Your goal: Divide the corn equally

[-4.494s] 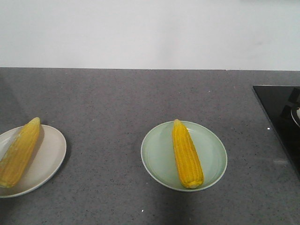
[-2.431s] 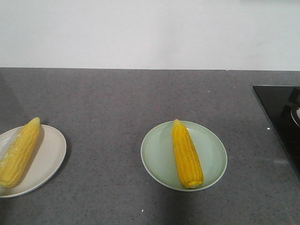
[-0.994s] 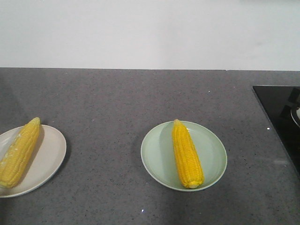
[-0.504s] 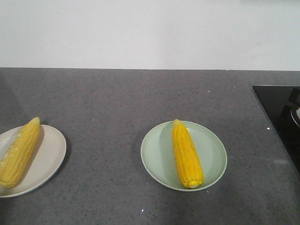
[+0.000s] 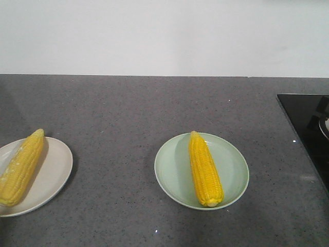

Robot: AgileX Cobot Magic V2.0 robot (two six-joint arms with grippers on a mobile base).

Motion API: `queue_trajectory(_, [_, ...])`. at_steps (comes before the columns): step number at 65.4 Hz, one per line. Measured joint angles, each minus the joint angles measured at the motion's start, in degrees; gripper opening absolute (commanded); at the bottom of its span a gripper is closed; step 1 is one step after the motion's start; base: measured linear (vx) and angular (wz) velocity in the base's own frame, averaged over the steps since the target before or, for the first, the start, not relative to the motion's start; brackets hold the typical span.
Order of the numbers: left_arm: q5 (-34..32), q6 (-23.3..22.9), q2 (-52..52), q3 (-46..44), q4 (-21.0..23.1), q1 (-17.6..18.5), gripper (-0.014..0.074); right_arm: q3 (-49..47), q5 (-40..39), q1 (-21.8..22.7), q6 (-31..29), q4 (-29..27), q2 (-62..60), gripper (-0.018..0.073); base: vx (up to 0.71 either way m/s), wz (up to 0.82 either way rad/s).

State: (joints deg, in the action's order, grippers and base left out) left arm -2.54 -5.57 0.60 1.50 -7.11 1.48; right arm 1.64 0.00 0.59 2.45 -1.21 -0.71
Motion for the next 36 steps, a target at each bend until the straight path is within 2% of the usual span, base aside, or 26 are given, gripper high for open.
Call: queue_trajectory(36, [0.0,0.0,0.0,0.0,0.0,0.0,-0.0006,0.0,0.0,0.0,0.02,0.0,0.0,-0.001,0.0,0.0])
